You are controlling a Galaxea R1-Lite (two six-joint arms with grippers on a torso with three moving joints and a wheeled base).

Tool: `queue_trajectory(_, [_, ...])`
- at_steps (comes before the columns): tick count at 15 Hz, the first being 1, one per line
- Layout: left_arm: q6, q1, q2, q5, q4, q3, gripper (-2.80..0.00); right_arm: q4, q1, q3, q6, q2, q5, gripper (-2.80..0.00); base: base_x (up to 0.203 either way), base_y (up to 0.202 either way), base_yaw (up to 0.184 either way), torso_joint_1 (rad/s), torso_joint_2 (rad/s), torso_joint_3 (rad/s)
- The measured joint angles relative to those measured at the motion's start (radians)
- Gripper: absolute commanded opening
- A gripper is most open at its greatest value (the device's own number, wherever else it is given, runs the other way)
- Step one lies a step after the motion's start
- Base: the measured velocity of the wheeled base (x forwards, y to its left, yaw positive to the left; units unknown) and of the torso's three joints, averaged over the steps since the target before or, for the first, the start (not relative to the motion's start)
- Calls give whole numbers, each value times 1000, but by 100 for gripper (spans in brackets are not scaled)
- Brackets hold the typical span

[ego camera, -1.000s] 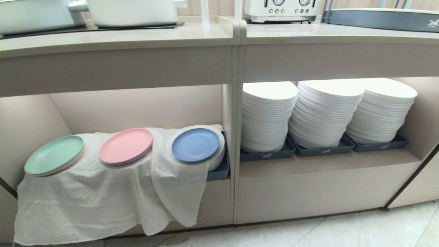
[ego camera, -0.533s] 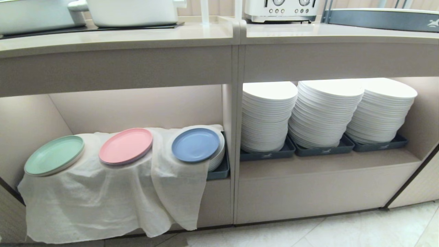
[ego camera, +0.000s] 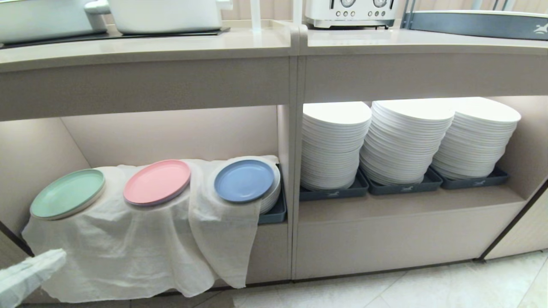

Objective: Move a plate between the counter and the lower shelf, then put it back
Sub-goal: Pick up the plate in the cupboard

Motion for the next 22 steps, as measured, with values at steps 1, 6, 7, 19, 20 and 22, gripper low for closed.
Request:
queue_trajectory(1, [0,0,47,-6,-25,-2,-280,0,0,0,0,0,0,-280,0,0,0,0,0,0])
queue_trajectory(6, [1,-35,287,-13,-129,-7,-280,0,0,0,0,0,0,-280,0,0,0,0,0,0])
queue_trajectory(7, [1,-45,326,-13,-137,-8,-280,0,0,0,0,0,0,-280,0,0,0,0,0,0])
queue_trajectory(19, [-300,-193,852,22,-603,14,-280,0,0,0,0,0,0,-280,0,0,0,0,0,0])
queue_trajectory(20, [-321,-202,889,40,-648,15,-280,0,0,0,0,0,0,-280,0,0,0,0,0,0])
queue_trajectory(22, [-383,-223,957,73,-733,10,-280,0,0,0,0,0,0,-280,0,0,0,0,0,0])
